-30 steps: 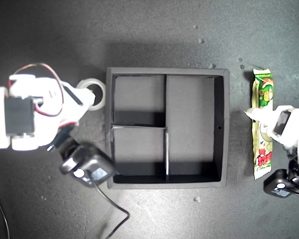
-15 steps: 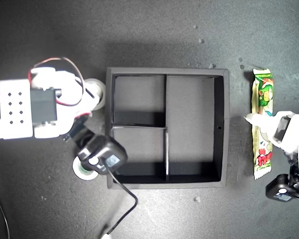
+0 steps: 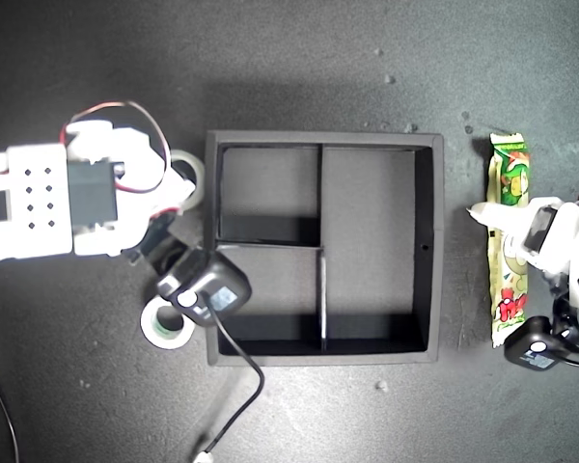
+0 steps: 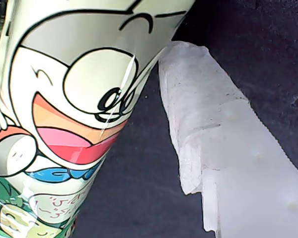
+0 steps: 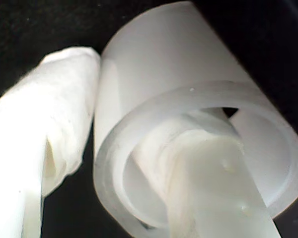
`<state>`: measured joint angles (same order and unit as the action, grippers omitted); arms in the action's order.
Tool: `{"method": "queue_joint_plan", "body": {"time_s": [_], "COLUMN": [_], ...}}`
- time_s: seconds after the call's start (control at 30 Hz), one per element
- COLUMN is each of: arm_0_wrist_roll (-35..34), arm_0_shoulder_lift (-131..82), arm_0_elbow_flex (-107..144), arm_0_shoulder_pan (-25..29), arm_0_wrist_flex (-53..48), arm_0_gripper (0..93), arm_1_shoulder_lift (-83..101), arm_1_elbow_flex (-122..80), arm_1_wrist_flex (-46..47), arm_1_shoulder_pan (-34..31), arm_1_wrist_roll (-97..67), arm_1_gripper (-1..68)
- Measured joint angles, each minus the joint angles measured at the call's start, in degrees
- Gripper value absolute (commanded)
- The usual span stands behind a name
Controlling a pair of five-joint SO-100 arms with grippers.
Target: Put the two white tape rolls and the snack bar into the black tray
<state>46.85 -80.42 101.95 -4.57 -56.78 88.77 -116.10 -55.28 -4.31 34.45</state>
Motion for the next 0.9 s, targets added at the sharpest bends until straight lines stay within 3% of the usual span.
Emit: {"method": "queue_joint_plan", "body": {"time_s": [0.4,0.9], "arm_0_wrist_roll": [-0.44,-0.18], "arm_0_shoulder_lift": [-1.49,-21.53], "arm_0_elbow_flex": [0.53,-2.72], "arm_0_shoulder_pan": [-0.44,0.26], "arm_0_wrist_flex": [-0.44,-21.27], "arm_0_gripper": [0.1,0.1], "arm_1_shoulder_lift": [-5.36,-5.8], "arm_1_elbow_flex": [4.31,10.81], "arm_1_wrist_flex": [-0.35,-5.8], "arm_1_shoulder_pan": [0.97,2.11], "arm_1_wrist_roll": [0.0,0.0], "arm_1_gripper": [12.1,10.7]}}
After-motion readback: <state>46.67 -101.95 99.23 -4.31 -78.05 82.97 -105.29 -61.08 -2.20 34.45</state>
